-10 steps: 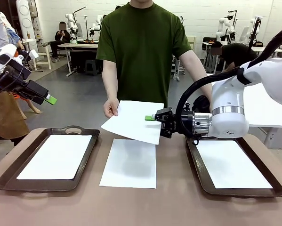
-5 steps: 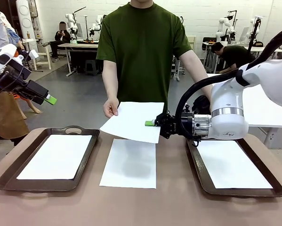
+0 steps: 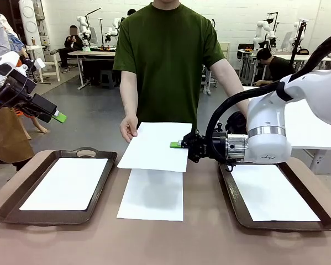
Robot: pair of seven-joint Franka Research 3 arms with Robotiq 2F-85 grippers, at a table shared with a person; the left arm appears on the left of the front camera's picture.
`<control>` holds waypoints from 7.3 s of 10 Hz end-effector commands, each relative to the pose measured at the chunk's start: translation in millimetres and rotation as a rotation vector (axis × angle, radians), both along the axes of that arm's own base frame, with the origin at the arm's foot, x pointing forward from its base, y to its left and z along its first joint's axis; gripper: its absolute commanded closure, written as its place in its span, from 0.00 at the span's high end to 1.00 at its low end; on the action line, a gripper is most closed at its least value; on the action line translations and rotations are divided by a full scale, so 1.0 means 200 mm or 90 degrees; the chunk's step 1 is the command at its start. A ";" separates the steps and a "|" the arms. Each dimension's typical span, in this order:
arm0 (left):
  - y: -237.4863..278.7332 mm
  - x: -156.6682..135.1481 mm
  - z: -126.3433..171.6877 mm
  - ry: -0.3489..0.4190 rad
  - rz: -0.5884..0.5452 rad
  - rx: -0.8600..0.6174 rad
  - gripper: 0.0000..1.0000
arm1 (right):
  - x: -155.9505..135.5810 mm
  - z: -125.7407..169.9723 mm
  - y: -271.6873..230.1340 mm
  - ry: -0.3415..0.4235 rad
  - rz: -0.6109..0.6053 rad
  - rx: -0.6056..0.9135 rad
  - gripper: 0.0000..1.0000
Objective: Sort the A4 documents.
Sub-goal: Receive the A4 Paper, then place the A4 Paper in the designated Handle tray, then receive the A4 Paper.
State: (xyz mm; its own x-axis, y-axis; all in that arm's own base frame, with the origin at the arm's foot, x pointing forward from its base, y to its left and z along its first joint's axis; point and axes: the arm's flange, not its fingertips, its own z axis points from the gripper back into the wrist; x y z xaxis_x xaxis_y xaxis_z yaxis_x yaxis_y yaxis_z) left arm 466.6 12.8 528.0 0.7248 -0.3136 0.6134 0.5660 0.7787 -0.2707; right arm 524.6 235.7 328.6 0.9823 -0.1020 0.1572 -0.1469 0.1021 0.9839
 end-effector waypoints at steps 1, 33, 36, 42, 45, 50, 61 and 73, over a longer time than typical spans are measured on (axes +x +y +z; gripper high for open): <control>0.00 0.00 0.00 -0.006 0.003 0.006 1.00 | 0.00 -0.01 -0.01 0.005 -0.012 0.005 0.00; 0.00 0.00 0.00 -0.006 0.003 0.006 1.00 | -0.11 -0.09 -1.64 -0.077 0.082 -0.333 0.01; 0.00 0.00 0.00 -0.006 0.003 0.006 1.00 | -0.16 -0.11 -1.66 -0.095 0.042 -0.391 0.01; 0.00 0.00 0.00 -0.006 0.003 0.006 1.00 | -0.12 -0.10 -1.63 -0.082 0.064 -0.438 0.01; 0.00 0.00 0.00 -0.006 0.003 0.006 1.00 | -0.09 -0.11 -1.63 -0.066 0.060 -0.463 0.01; 0.00 0.00 0.00 -0.006 0.003 0.006 1.00 | -0.09 -0.07 -1.63 -0.064 0.050 -0.475 0.24; 0.00 0.00 0.00 -0.006 0.003 0.006 1.00 | -0.10 0.18 -1.66 -0.115 0.029 -0.667 1.00; 0.00 0.00 0.00 -0.006 0.003 0.006 1.00 | -0.07 0.19 -1.69 -0.130 0.033 -0.648 1.00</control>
